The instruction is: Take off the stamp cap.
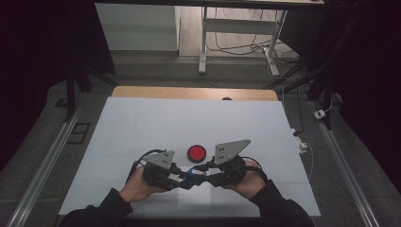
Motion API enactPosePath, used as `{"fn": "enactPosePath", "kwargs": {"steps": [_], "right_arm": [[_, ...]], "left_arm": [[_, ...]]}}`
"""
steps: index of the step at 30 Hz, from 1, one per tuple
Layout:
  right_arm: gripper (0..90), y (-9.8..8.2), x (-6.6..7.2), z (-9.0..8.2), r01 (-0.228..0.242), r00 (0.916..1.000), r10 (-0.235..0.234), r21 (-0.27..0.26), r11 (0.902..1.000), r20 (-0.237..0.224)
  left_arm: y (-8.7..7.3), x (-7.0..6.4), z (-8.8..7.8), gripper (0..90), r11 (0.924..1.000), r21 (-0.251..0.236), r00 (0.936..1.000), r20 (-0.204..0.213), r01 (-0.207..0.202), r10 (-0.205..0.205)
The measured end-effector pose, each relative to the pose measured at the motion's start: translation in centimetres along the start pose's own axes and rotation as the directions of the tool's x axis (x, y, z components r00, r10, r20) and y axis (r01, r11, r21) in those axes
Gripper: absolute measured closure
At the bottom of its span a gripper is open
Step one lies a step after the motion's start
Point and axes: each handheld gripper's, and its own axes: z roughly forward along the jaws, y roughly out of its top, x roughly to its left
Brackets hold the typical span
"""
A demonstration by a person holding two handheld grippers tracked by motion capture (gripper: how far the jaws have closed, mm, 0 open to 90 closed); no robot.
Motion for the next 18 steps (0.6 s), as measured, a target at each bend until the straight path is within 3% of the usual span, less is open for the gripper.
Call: {"fn": "enactPosePath", "kwargs": {"steps": [8, 18], "right_arm": [[69.8, -0.16, -0.11, -0.02, -0.001, 1.0, 0.001, -0.013, 0.9999, 0.006], [70.0, -0.05, 0.28, -0.02, 0.048, 0.9976, -0.047, -0.012, 0.9988, 0.051]], "left_arm": [[0.2, 0.23, -0.11, 69.4, 0.9989, 0.022, 0.9991, 0.003, 0.041, -0.042], [0.19, 0.55, -0.22, 69.5, 0.9945, 0.02, 0.9946, 0.01, 0.103, -0.103]]}}
